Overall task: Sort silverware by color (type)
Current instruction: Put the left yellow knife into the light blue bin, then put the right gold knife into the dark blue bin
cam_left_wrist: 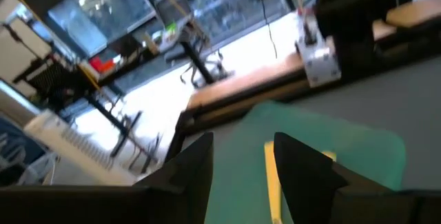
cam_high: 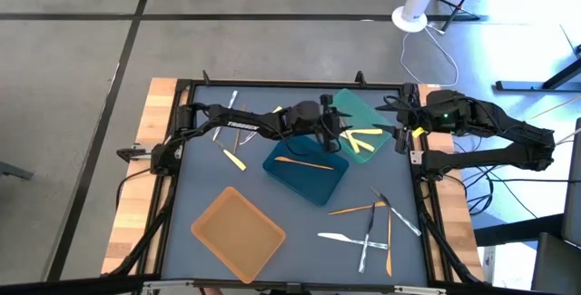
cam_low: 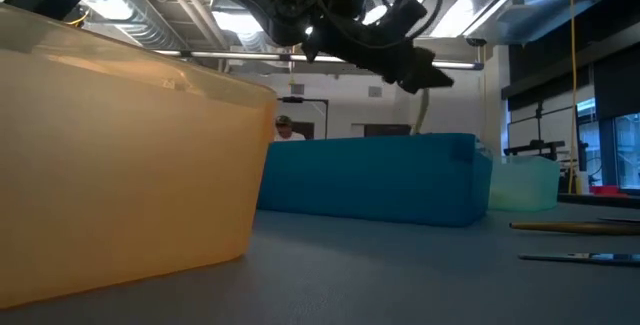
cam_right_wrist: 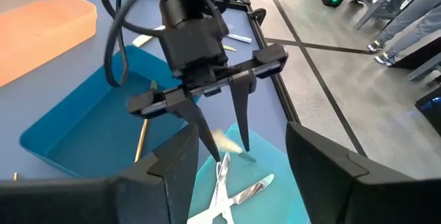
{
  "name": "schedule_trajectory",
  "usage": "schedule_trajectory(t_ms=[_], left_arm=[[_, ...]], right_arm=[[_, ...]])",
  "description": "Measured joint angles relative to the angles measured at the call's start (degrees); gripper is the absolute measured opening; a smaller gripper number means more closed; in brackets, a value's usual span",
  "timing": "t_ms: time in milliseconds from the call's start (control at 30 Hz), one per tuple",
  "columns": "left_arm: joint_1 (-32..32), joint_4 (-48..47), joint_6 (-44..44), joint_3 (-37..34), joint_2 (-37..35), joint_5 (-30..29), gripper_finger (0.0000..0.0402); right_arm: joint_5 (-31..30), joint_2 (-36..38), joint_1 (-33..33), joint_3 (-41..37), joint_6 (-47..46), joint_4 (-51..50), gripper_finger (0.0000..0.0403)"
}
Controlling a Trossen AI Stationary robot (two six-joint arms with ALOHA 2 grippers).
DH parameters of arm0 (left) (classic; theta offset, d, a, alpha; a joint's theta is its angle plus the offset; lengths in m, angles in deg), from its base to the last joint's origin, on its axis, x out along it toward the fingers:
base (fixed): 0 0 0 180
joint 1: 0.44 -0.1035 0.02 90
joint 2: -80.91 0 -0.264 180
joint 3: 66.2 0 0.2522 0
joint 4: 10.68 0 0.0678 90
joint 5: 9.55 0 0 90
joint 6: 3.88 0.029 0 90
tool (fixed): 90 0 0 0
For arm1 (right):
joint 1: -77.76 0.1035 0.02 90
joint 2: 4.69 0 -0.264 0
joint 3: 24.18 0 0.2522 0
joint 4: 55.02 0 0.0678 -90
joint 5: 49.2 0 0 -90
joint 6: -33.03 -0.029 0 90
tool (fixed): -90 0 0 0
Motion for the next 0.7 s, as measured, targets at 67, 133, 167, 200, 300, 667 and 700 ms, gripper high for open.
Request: schedule_trajectory(t_ms=[67,133,167,200,300,667,700], left_arm=[[0.03,2.15,0.02,0.00,0.00,0.73,0.0147],[0.00,3.54,0.02,0.00,0.00,0.70,0.0147],[-0.11,3.98,0.02,0.00,0.00,0.72,0.0147],[-0.21,4.24,0.02,0.00,0.00,0.72,0.0147],[-0.57,4.35,-0.03,0.00,0.00,0.70,0.0147],[-0.58,4.22,-0.13,0.00,0.00,0.70,0.0148],[-0.58,4.22,-0.14,0.00,0.00,0.70,0.0148]], right_arm=[[0.01,-0.01,0.00,0.00,0.00,-0.02,0.0207],[0.01,0.01,0.00,0.00,0.00,0.00,0.0207],[0.01,-0.01,0.00,0.00,0.00,0.00,0.0207],[0.01,-0.01,0.00,0.00,0.00,0.00,0.0207],[0.00,0.00,0.00,0.00,0.00,0.00,0.0207],[0.01,-0.01,0.00,0.00,0.01,-0.01,0.0207],[0.00,-0.01,0.00,0.00,0.01,0.00,0.0207]])
